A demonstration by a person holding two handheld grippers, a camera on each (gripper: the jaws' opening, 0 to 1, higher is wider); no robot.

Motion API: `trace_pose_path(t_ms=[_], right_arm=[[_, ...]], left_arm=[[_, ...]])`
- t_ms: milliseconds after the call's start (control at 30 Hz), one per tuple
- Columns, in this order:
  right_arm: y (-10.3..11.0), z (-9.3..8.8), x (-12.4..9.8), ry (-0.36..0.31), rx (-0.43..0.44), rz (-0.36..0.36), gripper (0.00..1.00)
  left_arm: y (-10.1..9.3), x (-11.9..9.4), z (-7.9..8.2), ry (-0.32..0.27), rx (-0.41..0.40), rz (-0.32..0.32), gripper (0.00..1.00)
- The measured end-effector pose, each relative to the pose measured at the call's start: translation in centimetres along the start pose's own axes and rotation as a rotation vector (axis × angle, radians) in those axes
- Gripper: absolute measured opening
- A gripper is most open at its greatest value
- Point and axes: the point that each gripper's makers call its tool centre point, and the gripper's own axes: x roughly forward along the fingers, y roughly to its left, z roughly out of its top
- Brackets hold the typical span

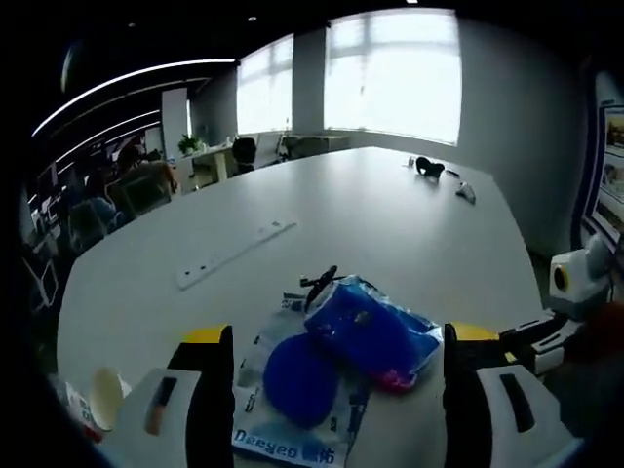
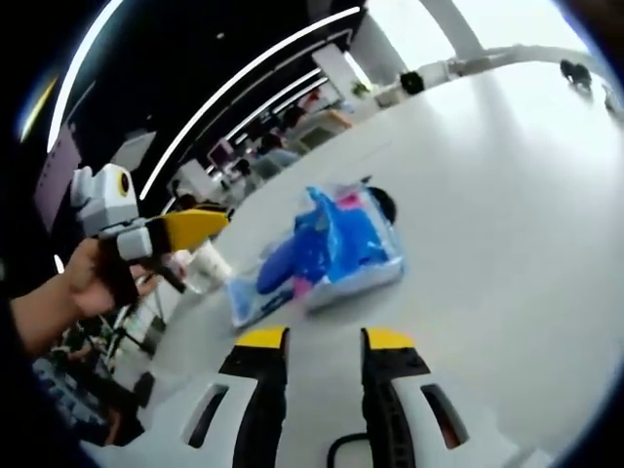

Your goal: Arrange the tabletop items into an orderly group along one side of the table until the central work area is clear of visible clutter.

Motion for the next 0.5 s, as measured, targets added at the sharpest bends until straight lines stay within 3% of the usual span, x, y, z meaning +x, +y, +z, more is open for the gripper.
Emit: trace_pose_path(t_ms=[500], right_arm=[[0.0,0.8,0.7,-0.011,0.024,-0.013,0.24]], left_arm=[[0.6,2.3,-0.5,0.037,0.005,-0.031,0.86]])
